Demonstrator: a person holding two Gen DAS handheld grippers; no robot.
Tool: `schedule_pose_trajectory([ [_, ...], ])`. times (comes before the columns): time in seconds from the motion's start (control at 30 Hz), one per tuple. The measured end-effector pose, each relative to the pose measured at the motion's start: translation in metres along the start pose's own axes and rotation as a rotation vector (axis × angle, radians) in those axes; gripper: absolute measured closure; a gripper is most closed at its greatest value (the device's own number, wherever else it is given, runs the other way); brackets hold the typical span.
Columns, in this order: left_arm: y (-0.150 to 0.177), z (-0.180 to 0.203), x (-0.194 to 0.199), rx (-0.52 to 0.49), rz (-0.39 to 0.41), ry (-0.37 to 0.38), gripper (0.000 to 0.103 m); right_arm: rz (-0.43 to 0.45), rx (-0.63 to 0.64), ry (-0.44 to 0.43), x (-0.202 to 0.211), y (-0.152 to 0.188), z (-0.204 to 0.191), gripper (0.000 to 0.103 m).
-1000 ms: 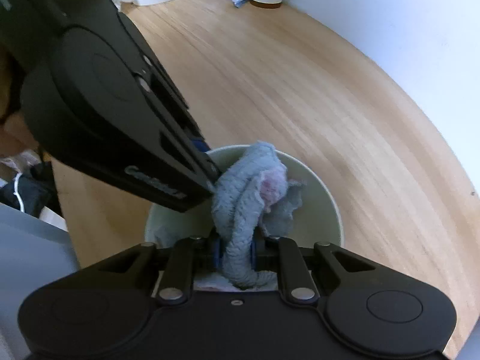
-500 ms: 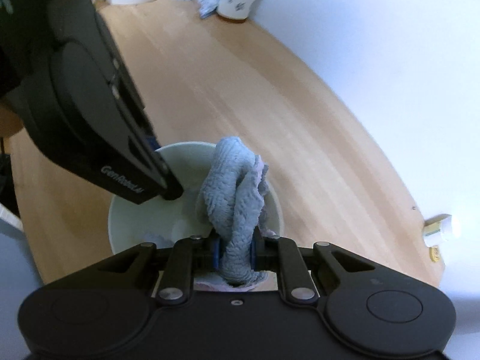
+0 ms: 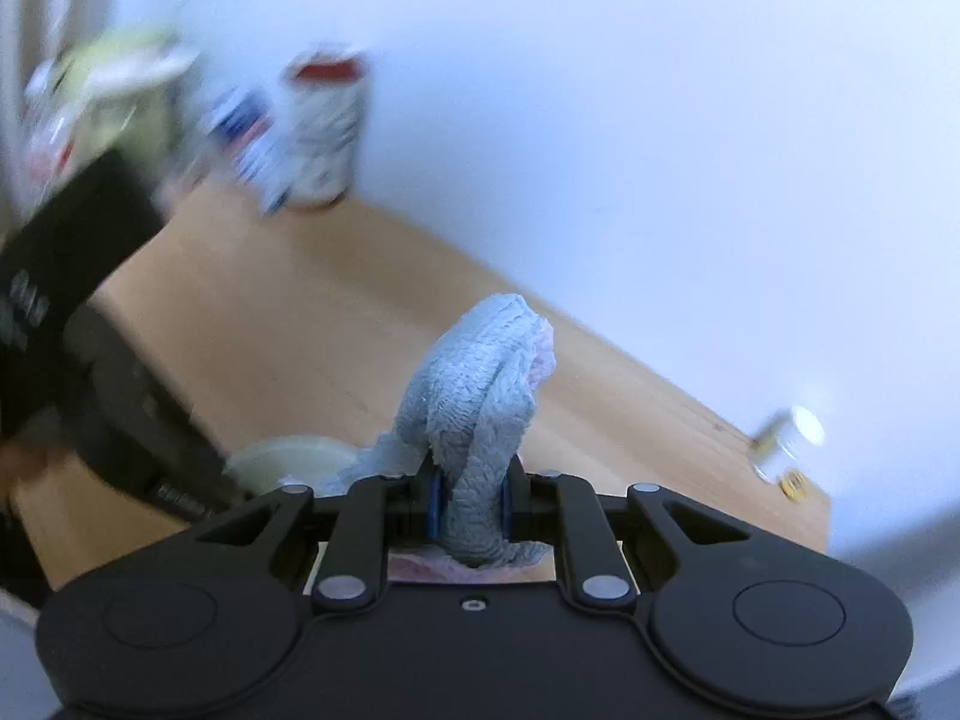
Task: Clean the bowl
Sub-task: 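Lift the cloth out of the bowl with the right tool, then set the bowl on the table with the left tool while the right tool drops the cloth beside it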
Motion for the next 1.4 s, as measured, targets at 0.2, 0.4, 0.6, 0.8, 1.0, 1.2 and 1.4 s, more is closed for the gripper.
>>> schedule_pose_trajectory([
  [0.2, -0.003, 0.008, 0.016, 0.023, 0.062, 0.021, 0.057, -0.048, -0.299, 0.041, -0.006, 0.032, 0.059, 0.083],
  [0.4, 0.0, 0.009, 0.026, 0.028, 0.095, -0.027, 0.033, -0.147, -0.423, 0.053, -0.038, 0.075, 0.077, 0.082],
  [0.6, 0.001, 0.008, 0.032, 0.042, 0.113, -0.079, 0.014, -0.213, -0.425, 0.018, -0.061, 0.107, 0.063, 0.081],
  [0.8, -0.002, 0.021, 0.035, 0.036, 0.191, -0.099, 0.0, -0.265, -0.434, 0.011, -0.076, 0.127, 0.06, 0.058],
  [1.0, 0.002, 0.033, 0.032, 0.049, 0.184, -0.115, 0.0, -0.282, -0.389, 0.033, -0.072, 0.134, 0.058, 0.031],
  [1.2, 0.014, 0.044, 0.035, 0.123, 0.186, -0.128, 0.0, -0.273, -0.342, 0.03, -0.066, 0.135, 0.052, 0.008],
  [1.4, 0.027, 0.065, 0.056, 0.157, 0.271, -0.21, 0.0, -0.302, -0.372, 0.023, -0.043, 0.133, 0.054, 0.005],
])
Point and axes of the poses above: each gripper's, at about its wrist camera, not at the fingertips, and x roughly against the way its jaws point, z to its right, y to its underside, the point moved 9 cm from there along -x, roughly the way its jaws point, and after that the axes turned 8 degrees about y, right-handed, at the moved point
